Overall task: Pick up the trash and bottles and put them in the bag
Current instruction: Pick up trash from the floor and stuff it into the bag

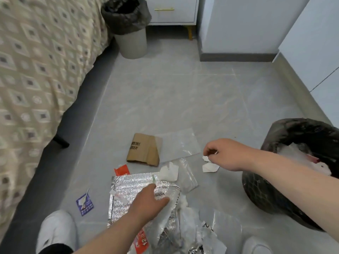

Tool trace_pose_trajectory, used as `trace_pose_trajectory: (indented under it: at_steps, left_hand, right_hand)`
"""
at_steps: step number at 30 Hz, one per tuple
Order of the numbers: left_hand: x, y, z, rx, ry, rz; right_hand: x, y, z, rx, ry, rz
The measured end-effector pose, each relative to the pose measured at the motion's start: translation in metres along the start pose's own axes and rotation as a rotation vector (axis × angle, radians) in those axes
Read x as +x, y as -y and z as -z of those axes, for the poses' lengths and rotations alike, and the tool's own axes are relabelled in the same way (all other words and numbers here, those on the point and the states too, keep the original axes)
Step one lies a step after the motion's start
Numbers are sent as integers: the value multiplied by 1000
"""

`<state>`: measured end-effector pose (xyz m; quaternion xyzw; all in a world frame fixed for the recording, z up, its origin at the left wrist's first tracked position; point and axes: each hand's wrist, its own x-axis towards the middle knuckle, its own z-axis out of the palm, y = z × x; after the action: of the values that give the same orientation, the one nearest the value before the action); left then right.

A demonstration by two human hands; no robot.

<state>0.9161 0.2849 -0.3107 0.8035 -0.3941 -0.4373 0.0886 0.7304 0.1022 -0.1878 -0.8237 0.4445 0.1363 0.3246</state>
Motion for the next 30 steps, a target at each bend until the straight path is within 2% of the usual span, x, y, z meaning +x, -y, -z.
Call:
trace_pose_trajectory:
  at_steps: [4,8,10,13,20,23,27,30]
  left_hand:
    - [3,4,-18,62,140,21]
    - [14,11,-33,160,137,7]
    - [20,11,-34,128,88,-14]
    - [29,12,-29,-35,47,2]
    - [33,20,4,-704,39,149]
    - [40,19,16,-935,24,232]
    - [48,23,18,-991,56,262]
    - [51,22,10,-812,45,258]
  right_hand:
    - [23,-17,-34,84,53,-117]
    - [36,-36,-60,136,43,-233]
    - [43,-48,-73,150,23,-297]
    - [55,-61,-89,143,4,-374]
    - [95,-86,-127,-83,77,-387]
    - [92,-82,-149,-162,-9,-401]
    - [82,-79,-167,-227,-114,-343]
    - [78,-80,-170,-100,-134,-344]
